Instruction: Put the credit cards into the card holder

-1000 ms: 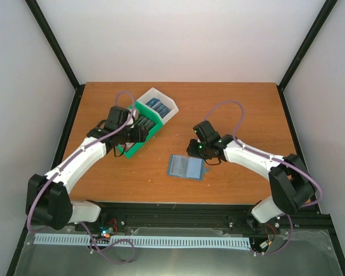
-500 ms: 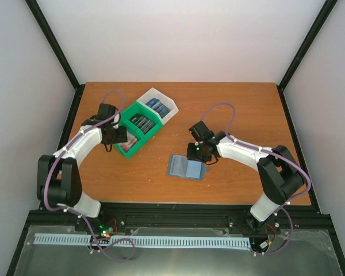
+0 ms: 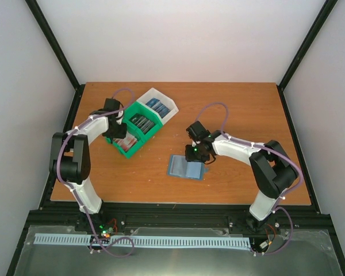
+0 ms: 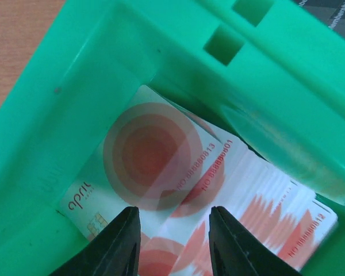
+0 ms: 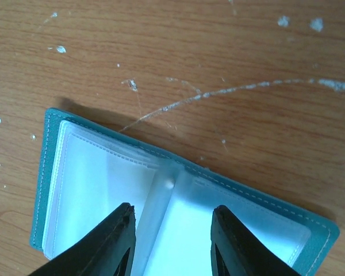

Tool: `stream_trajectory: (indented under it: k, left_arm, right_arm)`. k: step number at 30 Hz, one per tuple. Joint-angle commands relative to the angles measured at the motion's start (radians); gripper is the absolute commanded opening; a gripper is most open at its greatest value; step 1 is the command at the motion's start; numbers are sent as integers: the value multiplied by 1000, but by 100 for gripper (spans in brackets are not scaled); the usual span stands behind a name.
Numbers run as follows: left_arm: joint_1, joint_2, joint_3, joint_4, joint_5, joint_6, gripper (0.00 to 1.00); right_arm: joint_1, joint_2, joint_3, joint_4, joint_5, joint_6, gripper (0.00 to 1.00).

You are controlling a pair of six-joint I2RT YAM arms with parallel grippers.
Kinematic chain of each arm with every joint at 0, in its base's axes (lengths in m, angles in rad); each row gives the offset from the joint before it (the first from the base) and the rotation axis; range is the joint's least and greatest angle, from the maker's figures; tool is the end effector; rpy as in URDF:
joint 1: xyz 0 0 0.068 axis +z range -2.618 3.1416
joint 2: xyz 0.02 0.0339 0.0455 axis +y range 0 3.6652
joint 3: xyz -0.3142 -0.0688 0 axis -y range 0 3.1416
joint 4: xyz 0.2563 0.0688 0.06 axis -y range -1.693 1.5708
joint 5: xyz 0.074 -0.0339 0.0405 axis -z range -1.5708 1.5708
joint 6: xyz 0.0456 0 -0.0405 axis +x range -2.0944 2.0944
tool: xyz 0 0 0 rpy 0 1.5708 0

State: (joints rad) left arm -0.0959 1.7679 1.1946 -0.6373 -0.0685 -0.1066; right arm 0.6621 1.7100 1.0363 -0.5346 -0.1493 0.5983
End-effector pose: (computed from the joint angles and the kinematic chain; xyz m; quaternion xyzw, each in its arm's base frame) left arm 0.3701 -0.0325 0.2212 -0.0114 0.9832 0.0154 0.1815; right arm 0.2668 0.2166 0.2003 -0.0447 0.9800 0.1652 0.1020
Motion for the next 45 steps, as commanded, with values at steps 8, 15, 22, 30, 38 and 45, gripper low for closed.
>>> stream_trajectory:
  k: [8,15,22,30,38,45]
  left_arm:
    - [12,81,54,14,-38,105,28]
    - [12,78,10,57,-65,170,24]
    - [12,98,48,60,-90,175,9]
    - [12,90,88,40,-112,187,6]
    - [14,93,104,25,-107,191,6]
    - [35,101,127,-16,-69,168,7]
  right_arm:
    - [-9,42,47,-66,57,-164,37]
    - [-44,55,68,-77,58,-192,37]
    - [-65,65,93,-99,83,-231,36]
    - [-89,83,133,-110,107,-254,36]
    - [-101,88,139,-112,109,-255,35]
    - [-102,87,135,-116,114,-255,35]
